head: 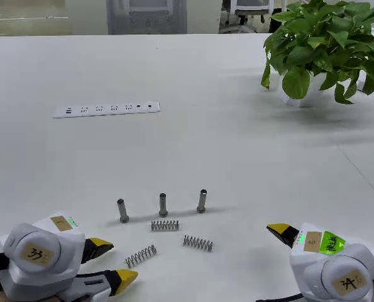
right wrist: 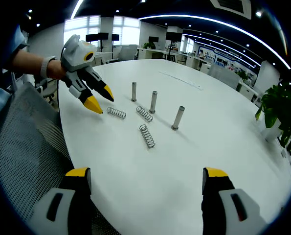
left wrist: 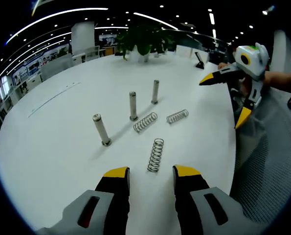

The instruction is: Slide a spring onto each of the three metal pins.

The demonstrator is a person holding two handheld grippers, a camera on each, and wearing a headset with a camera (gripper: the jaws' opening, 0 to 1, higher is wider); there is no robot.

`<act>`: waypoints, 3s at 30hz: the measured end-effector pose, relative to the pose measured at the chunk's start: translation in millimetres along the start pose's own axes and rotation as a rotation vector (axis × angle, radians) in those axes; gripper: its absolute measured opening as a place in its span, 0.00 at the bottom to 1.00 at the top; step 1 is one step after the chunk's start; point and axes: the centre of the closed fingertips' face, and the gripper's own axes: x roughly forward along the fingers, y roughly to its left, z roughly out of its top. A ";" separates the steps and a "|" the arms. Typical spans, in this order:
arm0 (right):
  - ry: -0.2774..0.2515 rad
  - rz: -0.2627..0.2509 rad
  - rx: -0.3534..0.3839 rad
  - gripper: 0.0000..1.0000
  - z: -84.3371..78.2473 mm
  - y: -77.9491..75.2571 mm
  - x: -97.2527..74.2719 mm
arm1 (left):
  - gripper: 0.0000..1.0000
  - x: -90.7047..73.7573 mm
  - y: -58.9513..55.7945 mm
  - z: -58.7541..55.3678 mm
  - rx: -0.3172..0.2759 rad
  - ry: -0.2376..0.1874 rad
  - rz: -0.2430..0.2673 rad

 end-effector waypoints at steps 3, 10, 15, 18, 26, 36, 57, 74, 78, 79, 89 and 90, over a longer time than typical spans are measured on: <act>0.001 0.001 -0.002 0.95 -0.1 0.5 0.0 | 0.31 3.5 -1.6 -1.3 -0.001 0.008 -0.005; 0.000 -0.001 0.001 0.95 -0.1 -0.2 -0.1 | 0.24 16.0 -1.9 -5.5 0.018 0.038 -0.012; 0.000 0.004 0.001 0.96 -0.4 0.8 0.1 | 0.19 24.5 -2.2 -4.3 0.124 0.096 0.000; -0.001 0.003 0.001 0.96 -0.4 0.6 0.1 | 0.19 25.6 -1.7 -8.1 0.174 0.145 0.005; 0.000 0.008 0.000 0.96 -1.5 1.2 0.8 | 0.12 28.8 -4.4 -9.3 0.186 0.211 -0.004; 0.001 0.021 0.002 0.95 -0.9 4.7 0.9 | 0.10 27.8 -4.9 -12.2 0.141 0.258 -0.021; -0.033 0.026 0.104 0.92 7.0 -1.6 -6.2 | 0.09 9.1 -10.5 30.8 -0.106 -0.046 -0.019; -0.261 0.087 0.397 0.79 73.6 -12.0 -17.7 | 0.09 -5.7 -45.0 85.4 -0.106 -0.328 -0.133; -0.296 0.124 0.433 0.71 86.7 -9.2 -19.6 | 0.09 -7.9 -65.7 89.6 -0.088 -0.358 -0.213; -0.307 0.137 0.443 0.70 90.4 -7.3 -20.1 | 0.09 -8.3 -70.3 90.2 -0.079 -0.364 -0.224; -0.379 0.257 0.545 0.49 105.7 7.8 -22.4 | 0.09 -8.2 -89.8 95.0 -0.054 -0.383 -0.283; -0.386 0.270 0.548 0.47 107.1 9.3 -22.9 | 0.09 -8.3 -90.4 95.5 -0.052 -0.384 -0.286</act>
